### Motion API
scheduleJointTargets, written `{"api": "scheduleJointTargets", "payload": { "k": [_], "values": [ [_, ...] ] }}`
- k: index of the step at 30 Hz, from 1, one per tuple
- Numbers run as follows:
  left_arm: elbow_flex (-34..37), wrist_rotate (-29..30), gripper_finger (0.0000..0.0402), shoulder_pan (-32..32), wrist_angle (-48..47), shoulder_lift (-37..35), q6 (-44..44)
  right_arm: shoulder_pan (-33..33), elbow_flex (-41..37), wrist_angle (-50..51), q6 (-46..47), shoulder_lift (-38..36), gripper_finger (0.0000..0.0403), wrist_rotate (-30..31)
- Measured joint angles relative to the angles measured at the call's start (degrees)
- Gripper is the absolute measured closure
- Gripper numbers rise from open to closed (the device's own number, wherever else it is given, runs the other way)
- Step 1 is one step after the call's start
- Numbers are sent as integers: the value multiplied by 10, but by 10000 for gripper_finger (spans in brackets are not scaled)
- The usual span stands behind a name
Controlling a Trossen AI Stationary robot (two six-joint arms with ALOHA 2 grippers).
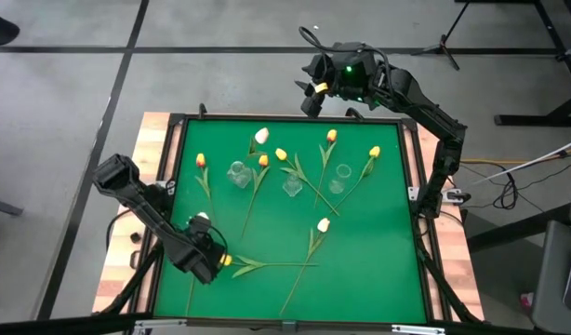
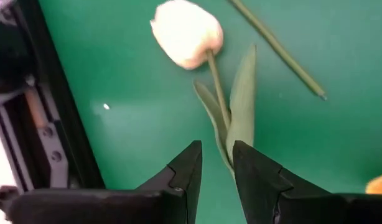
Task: Sort flowers into vase by color
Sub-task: Put the left light yellow flower into the left transparent vase
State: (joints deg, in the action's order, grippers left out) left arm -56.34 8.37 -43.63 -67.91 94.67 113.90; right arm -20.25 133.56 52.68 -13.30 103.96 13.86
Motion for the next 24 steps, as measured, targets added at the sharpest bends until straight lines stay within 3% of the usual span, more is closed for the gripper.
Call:
{"api": "scheduleJointTargets", "payload": {
  "k": [24],
  "values": [
    [0,-24,314,-8,55,0,30,0,0,34,-5,0,219,0]
  ]
}}
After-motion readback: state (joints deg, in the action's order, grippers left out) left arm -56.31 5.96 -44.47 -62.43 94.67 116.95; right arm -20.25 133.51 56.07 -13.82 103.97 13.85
